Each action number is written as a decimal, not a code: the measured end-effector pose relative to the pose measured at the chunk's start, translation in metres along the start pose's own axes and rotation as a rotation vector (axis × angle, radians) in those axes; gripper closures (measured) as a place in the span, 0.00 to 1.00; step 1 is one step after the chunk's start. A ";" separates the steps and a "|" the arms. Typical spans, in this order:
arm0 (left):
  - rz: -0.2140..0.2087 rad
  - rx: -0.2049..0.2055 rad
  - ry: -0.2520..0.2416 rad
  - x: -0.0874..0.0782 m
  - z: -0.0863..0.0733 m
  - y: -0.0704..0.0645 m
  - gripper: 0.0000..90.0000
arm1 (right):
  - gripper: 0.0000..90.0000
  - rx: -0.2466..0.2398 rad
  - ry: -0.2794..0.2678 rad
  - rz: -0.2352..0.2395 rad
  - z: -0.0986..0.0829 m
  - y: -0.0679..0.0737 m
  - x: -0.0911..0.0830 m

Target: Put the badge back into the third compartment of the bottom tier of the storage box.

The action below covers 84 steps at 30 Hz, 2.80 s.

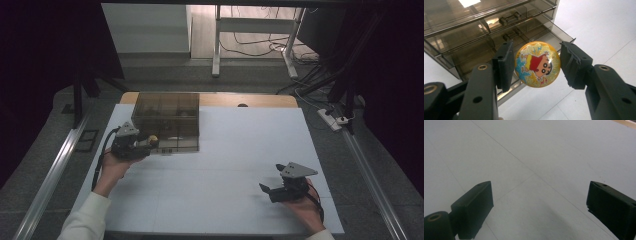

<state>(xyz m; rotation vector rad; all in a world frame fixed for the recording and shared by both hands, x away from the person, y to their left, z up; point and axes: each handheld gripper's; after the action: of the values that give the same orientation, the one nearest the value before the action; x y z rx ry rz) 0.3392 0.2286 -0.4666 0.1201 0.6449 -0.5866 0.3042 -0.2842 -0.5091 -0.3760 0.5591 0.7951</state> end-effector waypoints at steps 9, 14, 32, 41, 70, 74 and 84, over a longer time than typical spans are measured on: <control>-0.008 -0.003 0.009 0.010 0.004 0.000 0.51 | 0.07 0.000 0.003 -0.001 0.000 0.000 0.000; -0.013 -0.002 0.010 0.015 0.007 0.000 0.51 | 0.07 0.002 0.003 -0.002 0.000 0.000 0.000; -0.029 0.009 0.016 0.036 0.019 -0.006 0.51 | 0.07 0.003 0.001 -0.001 0.000 0.000 0.000; -0.032 0.012 0.015 0.046 0.025 -0.009 0.51 | 0.07 0.002 0.004 -0.002 0.000 0.000 0.000; -0.052 0.045 0.072 0.096 0.036 -0.022 0.51 | 0.07 0.004 0.011 -0.003 -0.001 -0.001 0.001; -0.054 0.046 0.084 0.104 0.036 -0.024 0.51 | 0.07 0.004 0.010 -0.003 -0.001 -0.001 0.001; -0.066 0.062 0.093 0.117 0.041 -0.031 0.51 | 0.07 0.004 0.012 -0.005 -0.002 -0.001 0.001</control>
<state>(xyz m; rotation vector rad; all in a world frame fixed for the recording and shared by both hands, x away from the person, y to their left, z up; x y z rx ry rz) 0.4193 0.1354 -0.5017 0.1849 0.7231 -0.6681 0.3052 -0.2854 -0.5107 -0.3789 0.5702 0.7876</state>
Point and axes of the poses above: each handheld gripper's, and its own axes: x roughly forward along the jaws, z roughly out of its top, y roughly to its left, and after that the axes turned 1 degree about y, right-handed
